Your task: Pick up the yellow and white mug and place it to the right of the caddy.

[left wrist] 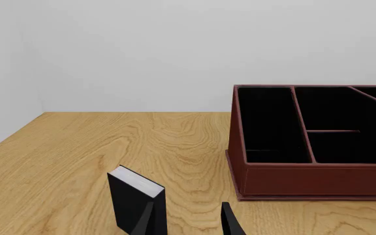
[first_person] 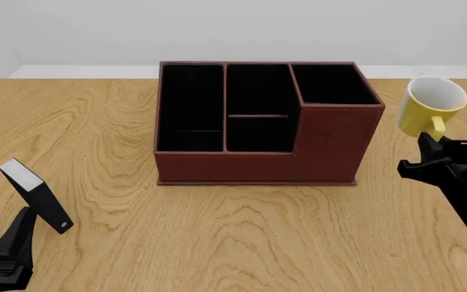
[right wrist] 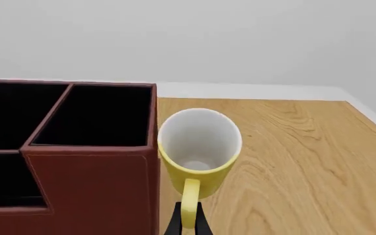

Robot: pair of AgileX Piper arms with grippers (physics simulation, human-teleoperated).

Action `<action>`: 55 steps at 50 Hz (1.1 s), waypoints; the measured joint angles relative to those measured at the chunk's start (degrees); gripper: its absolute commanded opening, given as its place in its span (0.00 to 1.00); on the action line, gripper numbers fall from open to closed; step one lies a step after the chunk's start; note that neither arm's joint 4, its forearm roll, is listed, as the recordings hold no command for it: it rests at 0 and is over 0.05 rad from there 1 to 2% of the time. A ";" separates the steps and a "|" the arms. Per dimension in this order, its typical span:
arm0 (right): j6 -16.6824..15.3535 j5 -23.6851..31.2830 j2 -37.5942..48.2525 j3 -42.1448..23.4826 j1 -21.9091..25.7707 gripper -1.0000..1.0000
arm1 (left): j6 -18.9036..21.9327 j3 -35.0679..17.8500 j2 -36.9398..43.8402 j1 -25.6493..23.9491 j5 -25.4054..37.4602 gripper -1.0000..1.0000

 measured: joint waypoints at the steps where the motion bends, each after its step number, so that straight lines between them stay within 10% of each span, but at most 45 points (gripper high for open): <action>1: 0.01 -0.33 0.35 0.10 -0.02 0.00 | 0.00 0.00 0.00 0.00 0.00 1.00; 55: 0.59 -11.47 12.54 3.02 -0.19 0.00 | 0.00 0.00 0.00 0.00 0.00 1.00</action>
